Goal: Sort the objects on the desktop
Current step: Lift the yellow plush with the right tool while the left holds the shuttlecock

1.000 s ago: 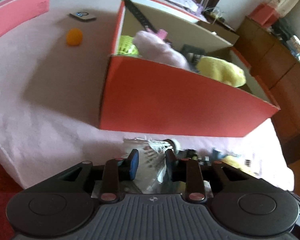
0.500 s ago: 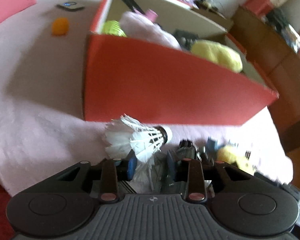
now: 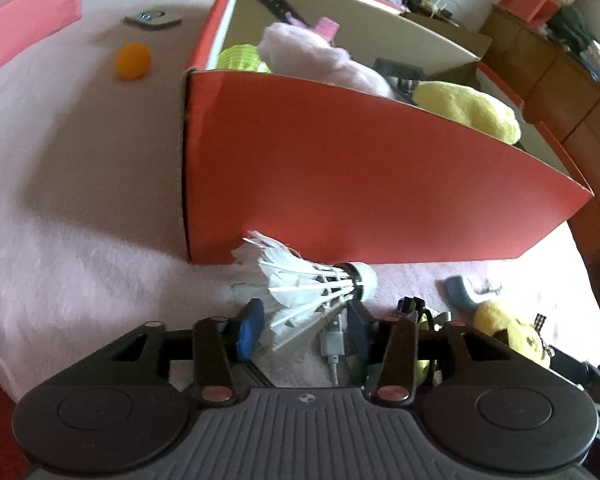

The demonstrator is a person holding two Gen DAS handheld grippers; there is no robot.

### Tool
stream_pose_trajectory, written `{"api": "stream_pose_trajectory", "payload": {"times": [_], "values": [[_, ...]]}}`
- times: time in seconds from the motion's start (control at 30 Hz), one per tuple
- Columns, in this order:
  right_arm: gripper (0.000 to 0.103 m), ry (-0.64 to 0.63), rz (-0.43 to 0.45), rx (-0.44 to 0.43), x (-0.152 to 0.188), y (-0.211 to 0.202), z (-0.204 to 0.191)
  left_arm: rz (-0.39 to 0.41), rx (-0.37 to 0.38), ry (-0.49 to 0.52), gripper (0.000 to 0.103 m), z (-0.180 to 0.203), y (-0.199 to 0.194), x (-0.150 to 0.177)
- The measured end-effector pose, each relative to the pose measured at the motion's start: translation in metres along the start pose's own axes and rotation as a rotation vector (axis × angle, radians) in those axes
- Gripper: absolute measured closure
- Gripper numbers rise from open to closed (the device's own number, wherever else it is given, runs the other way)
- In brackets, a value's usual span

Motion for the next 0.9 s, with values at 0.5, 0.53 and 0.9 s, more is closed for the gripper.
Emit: {"api": "stream_pose_trajectory", "payload": {"times": [0.5, 0.53, 0.9], "values": [[0.035, 0.014, 0.098, -0.051, -0.004, -0.029, 0.0, 0.071, 0.083, 0.074, 0.093, 0.021, -0.036, 0.005], [0.035, 0.022, 0.108, -0.058, -0.005, -0.033, 0.002, 0.072, 0.079, 0.081, 0.093, 0.021, -0.037, 0.006], [0.034, 0.053, 0.121, -0.093, -0.007, -0.048, 0.006, 0.05, 0.011, 0.038, 0.077, 0.007, -0.026, 0.004]]}}
Point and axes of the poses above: each gripper's, at about its wrist camera, not at the fingertips, and y roughly the way its jaws point, z to its right, x to its underside, the point moved 5 cm from there along y, roughly the way its jaws point, and after that the axes turned 2 degrees about -y, right-handed, at the moved point
